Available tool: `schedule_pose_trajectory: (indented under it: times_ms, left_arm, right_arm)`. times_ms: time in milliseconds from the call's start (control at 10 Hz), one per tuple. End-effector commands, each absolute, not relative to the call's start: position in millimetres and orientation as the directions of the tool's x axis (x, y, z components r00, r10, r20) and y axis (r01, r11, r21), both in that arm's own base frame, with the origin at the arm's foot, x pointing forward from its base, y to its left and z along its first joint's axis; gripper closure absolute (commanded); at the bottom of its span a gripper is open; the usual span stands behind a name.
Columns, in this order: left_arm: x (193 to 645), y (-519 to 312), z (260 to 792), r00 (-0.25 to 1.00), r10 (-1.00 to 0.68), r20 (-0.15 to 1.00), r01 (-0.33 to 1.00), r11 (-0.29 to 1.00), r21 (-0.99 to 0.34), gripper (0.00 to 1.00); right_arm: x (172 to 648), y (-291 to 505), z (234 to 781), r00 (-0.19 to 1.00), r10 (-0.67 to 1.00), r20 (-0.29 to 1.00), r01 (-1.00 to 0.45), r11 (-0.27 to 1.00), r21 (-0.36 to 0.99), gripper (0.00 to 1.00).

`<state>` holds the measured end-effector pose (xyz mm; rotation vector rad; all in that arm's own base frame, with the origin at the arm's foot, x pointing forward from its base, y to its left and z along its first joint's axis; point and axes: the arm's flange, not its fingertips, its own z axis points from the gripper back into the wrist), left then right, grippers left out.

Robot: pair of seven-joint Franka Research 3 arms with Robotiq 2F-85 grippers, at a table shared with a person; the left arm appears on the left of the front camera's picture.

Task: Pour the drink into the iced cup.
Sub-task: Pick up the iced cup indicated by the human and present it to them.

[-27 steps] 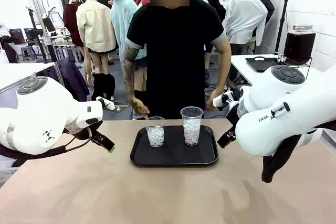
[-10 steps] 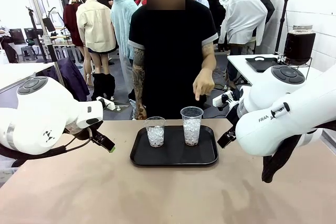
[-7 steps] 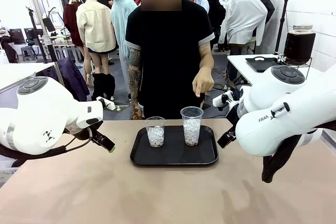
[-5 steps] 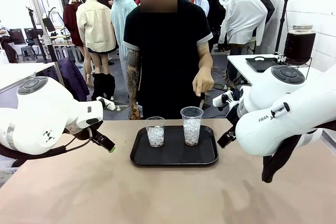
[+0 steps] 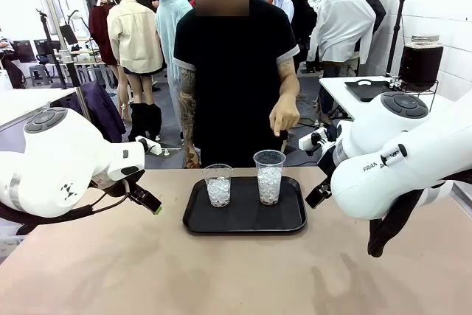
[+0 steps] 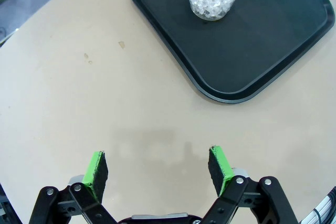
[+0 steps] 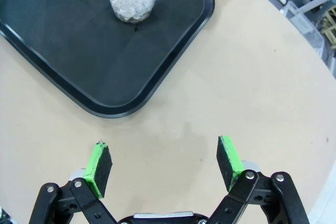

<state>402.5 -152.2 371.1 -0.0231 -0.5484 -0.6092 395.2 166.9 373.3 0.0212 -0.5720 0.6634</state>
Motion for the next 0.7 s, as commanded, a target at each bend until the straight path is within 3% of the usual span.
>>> schedule_pose_trajectory:
  times_ms: [0,300,600]
  left_arm:
    - [402.9,-150.9,371.3,0.684,-0.535,0.496,0.547,0.826,0.137,0.00]
    - [402.9,-150.9,371.3,0.684,-0.535,0.496,0.547,0.826,0.137,0.00]
    - [402.9,-150.9,371.3,0.684,-0.535,0.496,0.547,0.826,0.137,0.00]
  right_arm:
    - [395.1,167.0,373.3,0.641,0.575,0.508,-0.587,0.794,-0.158,0.00]
    - [395.2,166.9,373.3,0.640,0.576,0.508,-0.587,0.793,-0.159,0.00]
    - [429.6,132.8,401.9,0.570,0.734,0.371,-0.727,0.660,-0.190,0.00]
